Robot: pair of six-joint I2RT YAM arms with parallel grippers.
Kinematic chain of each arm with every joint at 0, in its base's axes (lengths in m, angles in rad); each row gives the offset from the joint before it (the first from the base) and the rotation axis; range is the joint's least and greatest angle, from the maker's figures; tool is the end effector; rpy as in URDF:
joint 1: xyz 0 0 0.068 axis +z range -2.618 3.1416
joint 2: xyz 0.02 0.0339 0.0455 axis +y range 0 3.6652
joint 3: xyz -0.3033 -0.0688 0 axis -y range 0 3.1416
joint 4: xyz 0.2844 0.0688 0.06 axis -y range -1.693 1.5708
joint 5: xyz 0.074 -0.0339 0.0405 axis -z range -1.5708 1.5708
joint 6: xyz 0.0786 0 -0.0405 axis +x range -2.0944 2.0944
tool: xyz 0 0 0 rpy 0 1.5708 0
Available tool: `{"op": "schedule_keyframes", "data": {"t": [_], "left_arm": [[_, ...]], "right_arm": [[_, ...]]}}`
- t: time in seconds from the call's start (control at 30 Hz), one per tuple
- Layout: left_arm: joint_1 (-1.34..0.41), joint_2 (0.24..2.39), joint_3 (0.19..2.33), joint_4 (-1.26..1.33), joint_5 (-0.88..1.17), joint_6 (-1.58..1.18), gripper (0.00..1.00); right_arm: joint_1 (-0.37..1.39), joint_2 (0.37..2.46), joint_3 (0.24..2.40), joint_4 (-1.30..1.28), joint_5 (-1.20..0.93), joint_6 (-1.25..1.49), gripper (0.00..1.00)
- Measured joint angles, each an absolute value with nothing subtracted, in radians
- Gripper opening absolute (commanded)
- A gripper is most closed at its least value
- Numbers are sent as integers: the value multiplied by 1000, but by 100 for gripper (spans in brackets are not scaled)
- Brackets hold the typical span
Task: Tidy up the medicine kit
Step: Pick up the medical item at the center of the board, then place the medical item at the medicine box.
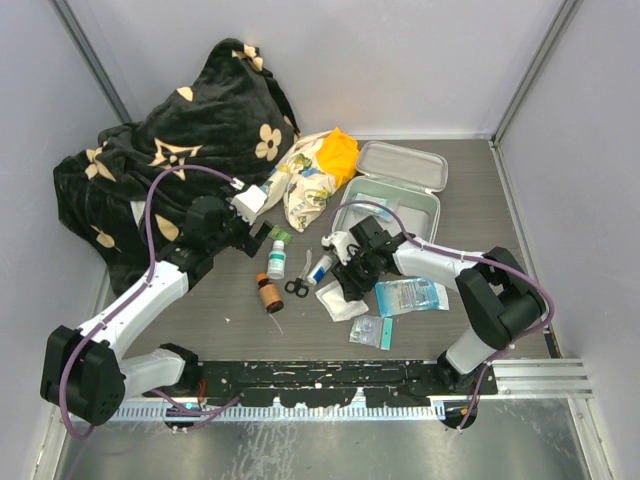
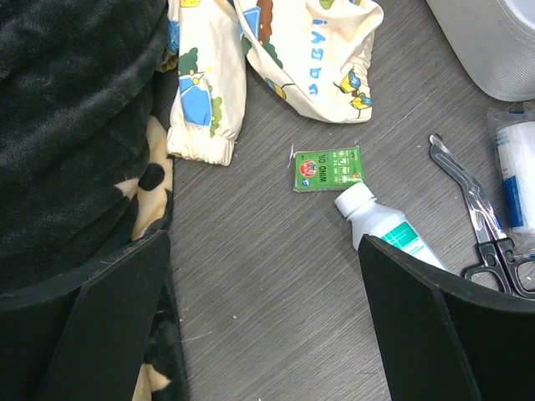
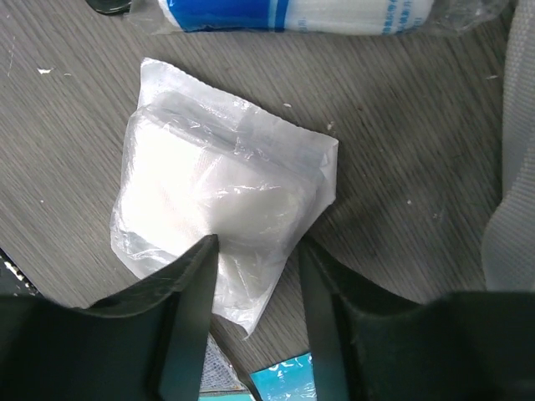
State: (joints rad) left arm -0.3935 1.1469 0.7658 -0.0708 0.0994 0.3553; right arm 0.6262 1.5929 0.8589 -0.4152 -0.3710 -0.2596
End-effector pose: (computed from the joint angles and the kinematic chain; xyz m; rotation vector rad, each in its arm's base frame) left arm 0.2912 -0.1293 0.2734 0.7979 1.8585 -0.1247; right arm 0.2574 0.2214 0.1364 -1.2698 2.4212 0.6106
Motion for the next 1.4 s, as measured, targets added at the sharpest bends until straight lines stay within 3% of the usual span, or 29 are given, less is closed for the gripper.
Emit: {"op": "schedule_keyframes", "data": {"t": [0.37,1.0,1.4], "left_arm": [[-392,1144,762,-71,103,356,98],[-392,1141,762,-72,103,361,98],[-392,1169,783,-93,106,416,98]], "right_arm": [[627,1594,881,-414,-368,-290,9],[547,1386,1155,-672,-349,-601,7],[309,1528,1438,-823,-287,-884,7]]}}
